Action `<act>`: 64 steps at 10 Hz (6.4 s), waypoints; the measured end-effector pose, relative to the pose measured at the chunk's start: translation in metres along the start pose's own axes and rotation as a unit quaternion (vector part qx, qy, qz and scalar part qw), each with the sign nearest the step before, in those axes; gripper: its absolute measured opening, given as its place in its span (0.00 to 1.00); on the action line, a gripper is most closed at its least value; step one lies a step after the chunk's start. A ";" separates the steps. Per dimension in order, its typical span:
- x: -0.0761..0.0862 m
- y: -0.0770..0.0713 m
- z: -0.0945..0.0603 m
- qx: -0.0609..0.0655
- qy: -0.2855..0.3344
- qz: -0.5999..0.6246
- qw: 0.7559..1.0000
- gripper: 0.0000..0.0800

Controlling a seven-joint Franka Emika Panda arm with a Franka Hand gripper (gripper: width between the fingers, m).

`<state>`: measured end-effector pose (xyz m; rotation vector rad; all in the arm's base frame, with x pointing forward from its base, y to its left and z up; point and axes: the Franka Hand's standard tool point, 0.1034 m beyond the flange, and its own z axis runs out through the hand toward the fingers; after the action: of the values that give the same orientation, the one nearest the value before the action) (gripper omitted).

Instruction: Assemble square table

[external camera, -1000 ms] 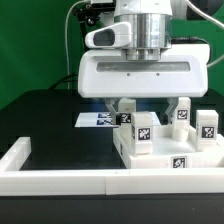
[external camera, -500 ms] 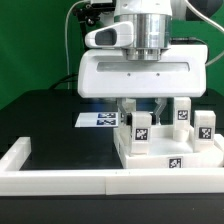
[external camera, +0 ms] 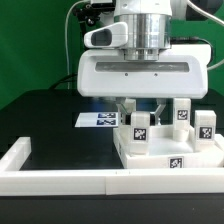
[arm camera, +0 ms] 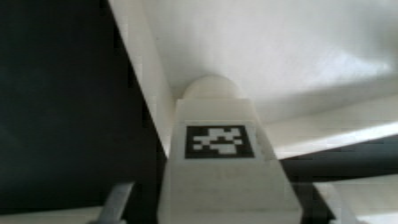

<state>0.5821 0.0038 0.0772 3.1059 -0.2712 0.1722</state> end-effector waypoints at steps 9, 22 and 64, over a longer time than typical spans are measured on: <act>-0.004 -0.003 0.002 0.008 0.015 0.459 0.888 0.36; -0.001 -0.002 0.000 0.011 0.018 0.299 0.954 0.81; -0.004 -0.003 0.003 0.014 0.019 0.605 0.796 0.59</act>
Offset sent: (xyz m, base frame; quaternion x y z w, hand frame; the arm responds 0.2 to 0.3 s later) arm -0.0109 0.0003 -0.0017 -0.0047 0.0108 0.2818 0.9594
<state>0.5789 0.0072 0.0735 2.3767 -2.1575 0.2233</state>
